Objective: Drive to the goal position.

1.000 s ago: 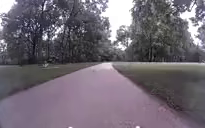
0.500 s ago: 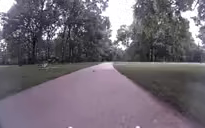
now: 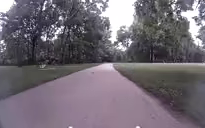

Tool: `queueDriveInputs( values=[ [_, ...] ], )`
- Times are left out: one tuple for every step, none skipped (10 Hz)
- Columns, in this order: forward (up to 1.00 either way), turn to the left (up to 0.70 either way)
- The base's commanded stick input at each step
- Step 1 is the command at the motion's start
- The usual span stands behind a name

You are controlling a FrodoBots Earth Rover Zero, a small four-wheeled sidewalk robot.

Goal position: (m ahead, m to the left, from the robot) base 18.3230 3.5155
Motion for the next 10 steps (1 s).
queueDriveInputs(
  values=[
    [0.7, 0.0],
    [0.7, 0.0],
    [0.7, 0.0],
    [0.7, 0.0],
    [0.7, 0.0],
    [0.7, 0.0],
    [0.7, 0.0],
    [0.7, 0.0],
    [0.7, 0.01],
    [0.7, 0.03]
  ],
)
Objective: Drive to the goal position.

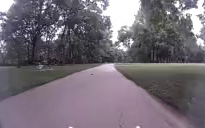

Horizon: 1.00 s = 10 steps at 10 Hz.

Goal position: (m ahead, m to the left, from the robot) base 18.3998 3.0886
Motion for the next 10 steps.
queueDriveInputs(
  values=[
    [0.7, 0.07],
    [0.7, 0.12],
    [0.7, 0.11],
    [0.7, 0.03],
    [0.7, 0.01],
    [0.7, 0.0],
    [0.7, 0.0],
    [0.7, 0.0],
    [0.7, 0.0],
    [0.7, 0.0]
  ],
)
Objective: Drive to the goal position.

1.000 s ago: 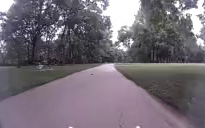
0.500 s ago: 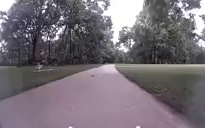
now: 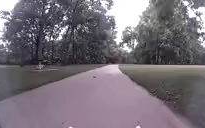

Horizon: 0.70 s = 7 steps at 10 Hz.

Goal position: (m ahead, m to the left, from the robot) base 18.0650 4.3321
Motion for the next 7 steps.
queueDriveInputs(
  values=[
    [0.7, 0.0],
    [0.7, 0.0],
    [0.7, 0.0],
    [0.7, 0.0],
    [0.7, 0.0],
    [0.7, 0.0],
    [0.7, 0.0]
  ],
)
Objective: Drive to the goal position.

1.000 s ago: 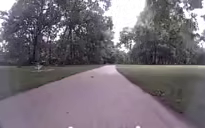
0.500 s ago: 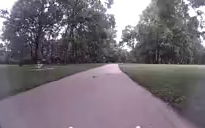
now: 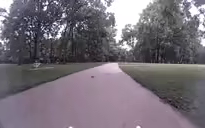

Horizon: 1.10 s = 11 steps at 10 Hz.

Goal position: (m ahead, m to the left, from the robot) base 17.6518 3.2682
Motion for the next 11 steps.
queueDriveInputs(
  values=[
    [0.7, 0.0],
    [0.7, 0.0],
    [0.7, 0.0],
    [0.7, 0.0],
    [0.7, -0.01],
    [0.7, -0.01],
    [0.7, 0.0],
    [0.7, 0.0],
    [0.7, 0.0],
    [0.7, 0.0],
    [0.7, 0.0]
  ],
)
